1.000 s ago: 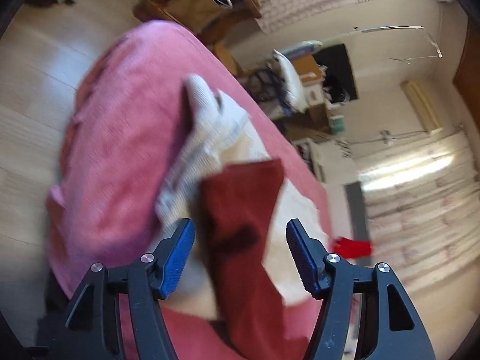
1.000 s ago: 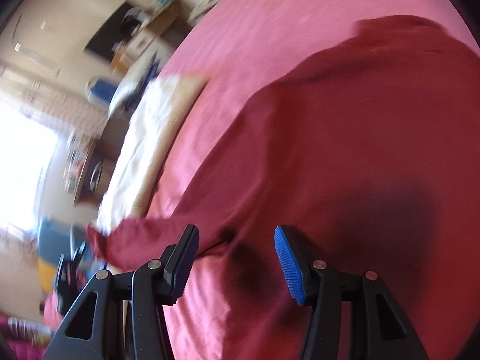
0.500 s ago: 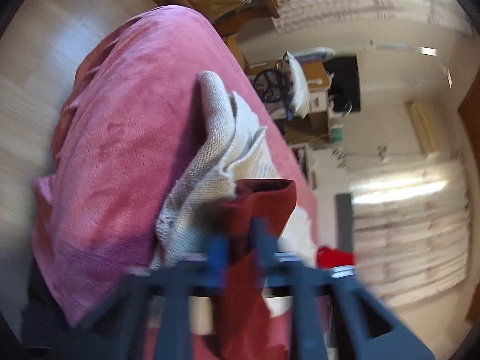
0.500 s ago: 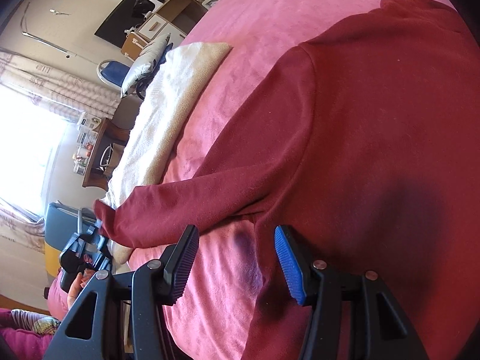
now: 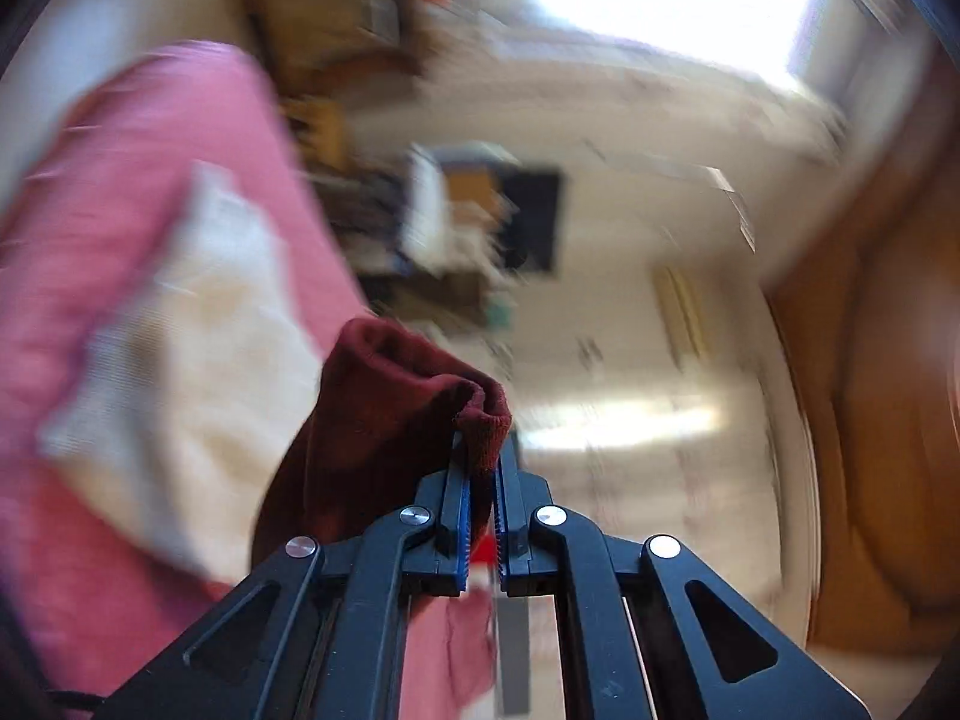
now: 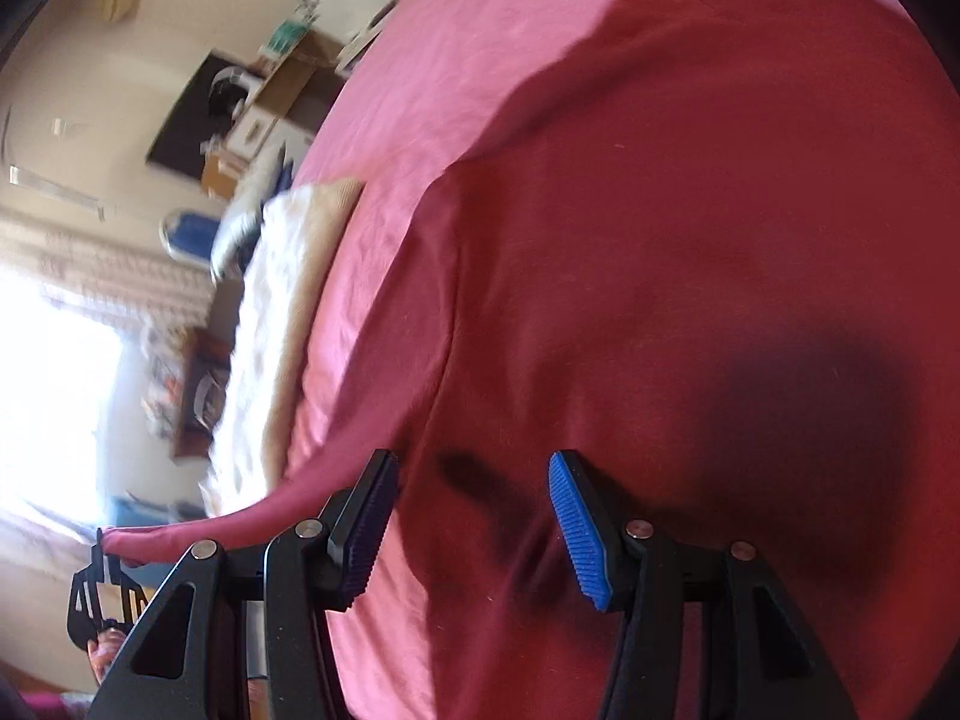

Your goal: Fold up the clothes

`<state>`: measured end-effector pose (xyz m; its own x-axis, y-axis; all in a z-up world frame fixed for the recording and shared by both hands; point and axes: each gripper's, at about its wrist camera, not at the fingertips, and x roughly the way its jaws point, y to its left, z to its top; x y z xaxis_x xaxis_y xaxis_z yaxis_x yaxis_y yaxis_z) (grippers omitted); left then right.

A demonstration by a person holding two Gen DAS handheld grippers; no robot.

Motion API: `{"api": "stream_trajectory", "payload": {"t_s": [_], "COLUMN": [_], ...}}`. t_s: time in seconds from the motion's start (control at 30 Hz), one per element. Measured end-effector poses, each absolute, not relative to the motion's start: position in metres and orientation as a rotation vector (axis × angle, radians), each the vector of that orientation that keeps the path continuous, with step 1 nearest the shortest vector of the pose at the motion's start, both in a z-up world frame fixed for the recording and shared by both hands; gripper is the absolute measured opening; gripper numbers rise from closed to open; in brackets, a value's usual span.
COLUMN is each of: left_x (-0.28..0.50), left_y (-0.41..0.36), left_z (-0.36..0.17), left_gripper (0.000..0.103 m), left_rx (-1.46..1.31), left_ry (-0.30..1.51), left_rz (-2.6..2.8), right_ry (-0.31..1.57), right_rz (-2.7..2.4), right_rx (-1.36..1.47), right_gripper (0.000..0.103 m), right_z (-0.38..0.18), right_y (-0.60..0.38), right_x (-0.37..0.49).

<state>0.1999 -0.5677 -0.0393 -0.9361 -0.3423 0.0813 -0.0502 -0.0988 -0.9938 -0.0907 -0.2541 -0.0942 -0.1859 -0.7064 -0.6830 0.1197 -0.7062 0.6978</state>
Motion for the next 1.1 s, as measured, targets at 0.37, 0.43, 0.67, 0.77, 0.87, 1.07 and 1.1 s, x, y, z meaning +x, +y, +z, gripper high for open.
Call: {"api": "stream_trajectory", "payload": {"t_s": [0.37, 0.43, 0.67, 0.77, 0.87, 1.07, 1.1], "left_x": [-0.039, -0.069, -0.086, -0.048, -0.036, 0.007, 0.007], "left_y": [-0.303, -0.226, -0.084, -0.087, -0.145, -0.203, -0.209], "left_z": [0.07, 0.052, -0.06, -0.064, -0.05, -0.061, -0.067], "left_gripper": [0.008, 0.017, 0.034, 0.034, 0.044, 0.051, 0.051], "left_rx": [0.53, 0.774, 1.695, 1.694, 1.43, 1.067, 1.084], "left_ry": [1.487, 1.338, 0.954, 0.8, 0.575, 0.231, 0.208], "left_rz": [-3.144, -3.258, -3.05, -3.084, -3.184, -3.14, -3.115], "right_ry": [-0.894, -0.921, -1.101, -1.066, -0.962, -0.56, -0.496], "right_rz": [-2.093, -2.15, -2.198, -2.224, -2.233, -2.351, -2.367], "right_rx": [1.411, 1.404, 1.487, 1.479, 1.41, 1.351, 1.353], "right_gripper": [0.054, 0.054, 0.054, 0.054, 0.055, 0.055, 0.055], "right_z": [-0.076, -0.077, -0.097, -0.094, -0.081, -0.054, -0.053], "right_y": [-0.112, -0.074, 0.028, 0.042, 0.03, -0.035, -0.042], "right_x": [-0.07, -0.066, -0.036, -0.025, -0.036, -0.106, -0.12]}}
